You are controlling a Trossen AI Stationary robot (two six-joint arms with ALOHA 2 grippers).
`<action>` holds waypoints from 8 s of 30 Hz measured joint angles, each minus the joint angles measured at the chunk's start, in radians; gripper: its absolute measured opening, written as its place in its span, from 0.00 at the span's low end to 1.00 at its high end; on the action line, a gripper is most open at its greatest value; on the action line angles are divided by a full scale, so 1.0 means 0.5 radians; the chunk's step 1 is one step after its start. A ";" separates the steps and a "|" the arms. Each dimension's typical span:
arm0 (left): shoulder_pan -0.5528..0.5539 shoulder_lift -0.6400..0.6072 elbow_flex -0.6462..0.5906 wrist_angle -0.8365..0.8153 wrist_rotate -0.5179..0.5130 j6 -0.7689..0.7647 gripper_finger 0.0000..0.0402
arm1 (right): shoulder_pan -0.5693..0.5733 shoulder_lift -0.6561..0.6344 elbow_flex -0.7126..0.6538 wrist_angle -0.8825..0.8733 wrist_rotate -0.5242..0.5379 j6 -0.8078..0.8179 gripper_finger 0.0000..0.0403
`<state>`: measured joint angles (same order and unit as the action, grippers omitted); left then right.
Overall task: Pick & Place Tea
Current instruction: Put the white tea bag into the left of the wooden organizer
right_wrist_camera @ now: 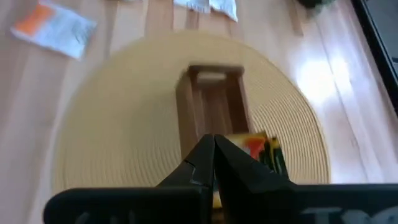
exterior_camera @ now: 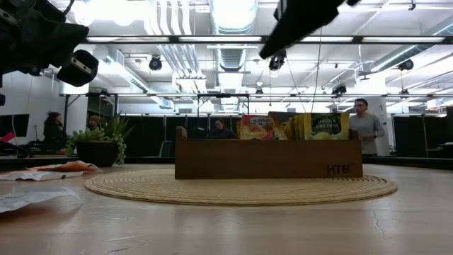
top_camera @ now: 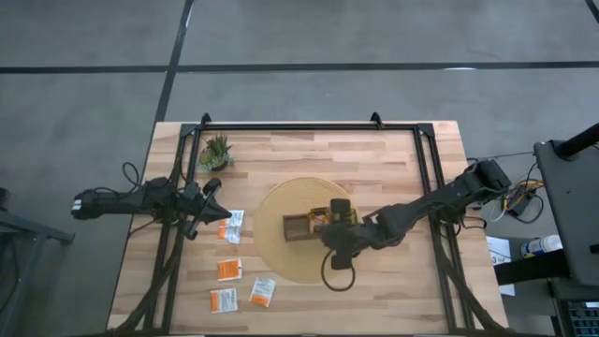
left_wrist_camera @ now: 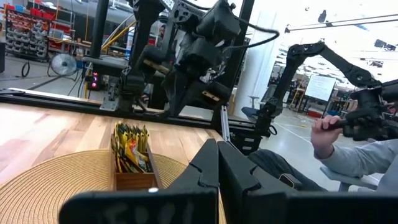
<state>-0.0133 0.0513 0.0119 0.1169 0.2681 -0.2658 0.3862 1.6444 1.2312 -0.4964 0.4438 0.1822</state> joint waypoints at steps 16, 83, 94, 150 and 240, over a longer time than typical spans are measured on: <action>0.000 0.001 0.000 0.004 0.000 0.000 0.00 | -0.038 -0.383 -0.808 0.975 -0.561 -0.265 0.02; 0.000 0.012 0.000 -0.060 -0.001 0.000 0.00 | -0.329 -3.257 -2.443 1.063 -1.243 -0.841 0.02; 0.000 0.012 0.000 -0.062 -0.001 0.000 0.00 | -0.330 -3.192 -2.441 1.042 -1.145 -0.847 0.02; 0.000 0.033 0.001 1.869 -0.480 -0.813 0.00 | -0.329 -3.191 -2.441 1.044 -1.148 -0.731 0.02; -0.790 1.180 0.637 1.600 0.023 -0.392 0.00 | -0.329 -3.192 -2.441 1.044 -1.148 -0.731 0.02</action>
<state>-0.4084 0.6414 0.3305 0.9169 0.2798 -0.4618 0.2218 0.0483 0.0109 0.0257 -0.1303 -0.1833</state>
